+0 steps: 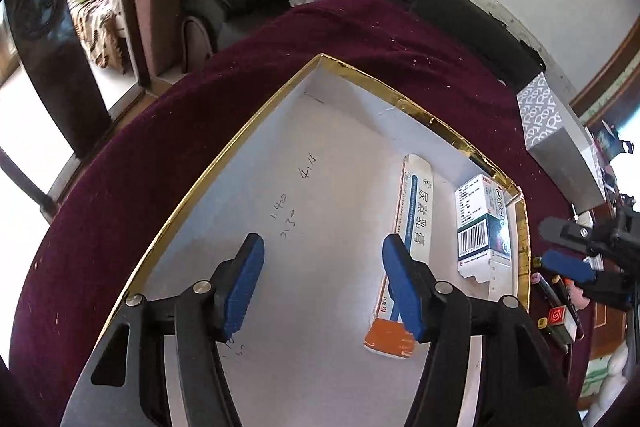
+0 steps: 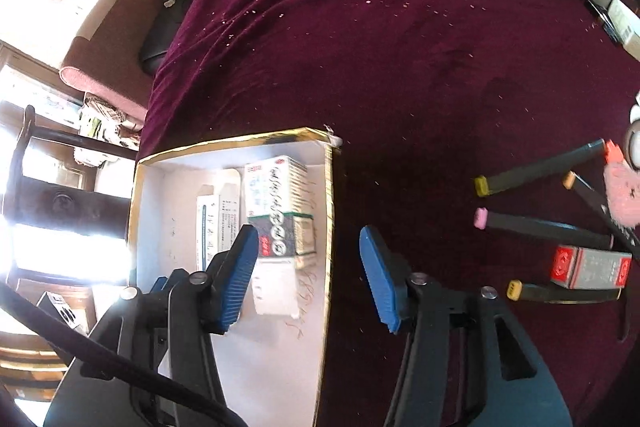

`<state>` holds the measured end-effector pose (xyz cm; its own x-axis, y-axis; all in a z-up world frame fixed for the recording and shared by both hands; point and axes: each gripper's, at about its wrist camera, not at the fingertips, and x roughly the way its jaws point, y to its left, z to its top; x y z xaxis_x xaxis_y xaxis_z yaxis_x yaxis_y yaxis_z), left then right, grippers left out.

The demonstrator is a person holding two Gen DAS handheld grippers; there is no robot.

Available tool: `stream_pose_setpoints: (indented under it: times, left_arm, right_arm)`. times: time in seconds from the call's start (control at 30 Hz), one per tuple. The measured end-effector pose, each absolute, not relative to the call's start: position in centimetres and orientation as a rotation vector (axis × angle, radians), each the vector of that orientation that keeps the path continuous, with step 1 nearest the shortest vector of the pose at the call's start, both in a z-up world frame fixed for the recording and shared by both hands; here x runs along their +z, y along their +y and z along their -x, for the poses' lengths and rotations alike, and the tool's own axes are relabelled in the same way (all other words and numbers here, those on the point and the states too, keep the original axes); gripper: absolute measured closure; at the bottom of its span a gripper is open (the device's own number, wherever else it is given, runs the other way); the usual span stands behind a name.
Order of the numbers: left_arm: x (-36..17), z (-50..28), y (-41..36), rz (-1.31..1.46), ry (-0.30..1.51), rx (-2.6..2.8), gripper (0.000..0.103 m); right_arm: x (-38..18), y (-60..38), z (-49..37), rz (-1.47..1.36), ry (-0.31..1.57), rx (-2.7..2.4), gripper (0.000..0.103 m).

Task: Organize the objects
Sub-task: 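Withdraw both grippers from the tray back over the markers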

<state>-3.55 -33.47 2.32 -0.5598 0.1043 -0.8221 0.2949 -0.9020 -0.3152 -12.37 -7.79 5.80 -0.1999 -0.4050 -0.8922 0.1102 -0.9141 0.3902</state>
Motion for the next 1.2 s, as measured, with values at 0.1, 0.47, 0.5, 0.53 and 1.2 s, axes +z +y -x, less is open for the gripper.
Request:
stream_pose_setpoints:
  times: [0.1,0.47,0.5,0.53,1.2]
  left_arm:
    - [2.6,3.6,-33.8,-1.44,0.672,-2.582,0.046]
    - [10.7,-1.0,-29.1,-1.36,0.652,-2.739,0.046]
    - [11.0,-1.5,-28.1,-1.377,0.641,-2.754,0.046]
    - [11.0,-2.0,-26.7,-1.416,0.639,-2.77,0.046]
    - [7.1,-6.1,-13.8,-1.72,0.542,-2.711,0.046]
  right_arm:
    - [6.4,-6.5,11.7,-1.723,-0.385,-2.178,0.051]
    - [8.2,9.8,10.5,-1.754,-0.503,-2.362,0.038]
    - [7.6,12.0,10.4,-1.777,-0.55,-2.367,0.038]
    - [7.2,13.4,10.3,-1.785,-0.595,-2.351,0.038]
    - [0.8,9.3,10.2,-1.842,-0.43,-1.719,0.032]
